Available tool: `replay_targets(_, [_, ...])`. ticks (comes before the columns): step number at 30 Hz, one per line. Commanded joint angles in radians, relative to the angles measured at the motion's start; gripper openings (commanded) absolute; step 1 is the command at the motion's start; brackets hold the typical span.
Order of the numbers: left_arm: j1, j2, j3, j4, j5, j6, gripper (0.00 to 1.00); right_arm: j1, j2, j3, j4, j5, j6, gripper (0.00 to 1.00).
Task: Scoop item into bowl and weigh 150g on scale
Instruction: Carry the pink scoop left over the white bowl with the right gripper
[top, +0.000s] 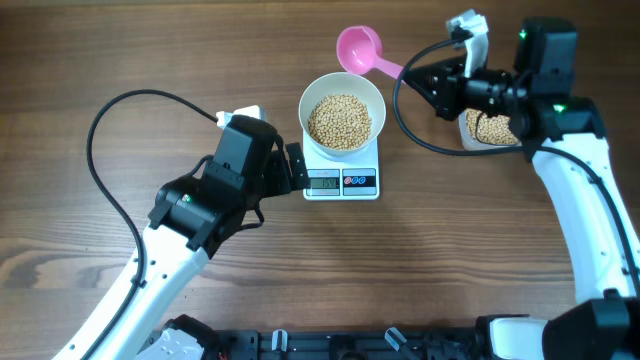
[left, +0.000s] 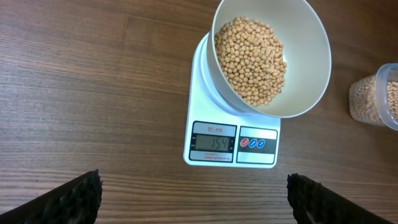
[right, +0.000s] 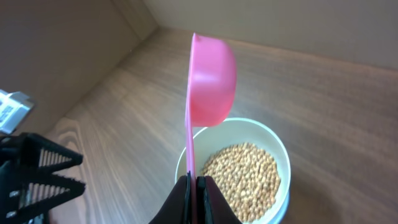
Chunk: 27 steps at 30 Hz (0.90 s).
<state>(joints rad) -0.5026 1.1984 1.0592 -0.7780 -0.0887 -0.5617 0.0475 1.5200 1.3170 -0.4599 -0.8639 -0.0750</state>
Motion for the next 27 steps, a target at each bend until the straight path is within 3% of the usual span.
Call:
replay_targets(1, [0.005,-0.007,0.001,0.002,-0.01,0.008,1.0,0.021,0.032,0.005,0.083,-0.025,0.008,0.04])
replay_targets(7, [0.005,-0.007,0.001,0.002,-0.01,0.008,1.0,0.024,0.034,0.005,0.224,-0.024,0.056,0.04])
replay_targets(27, [0.005,-0.007,0.001,0.002,-0.01,0.008,1.0,0.024,0.034,0.005,0.22,-0.005,0.056,0.04])
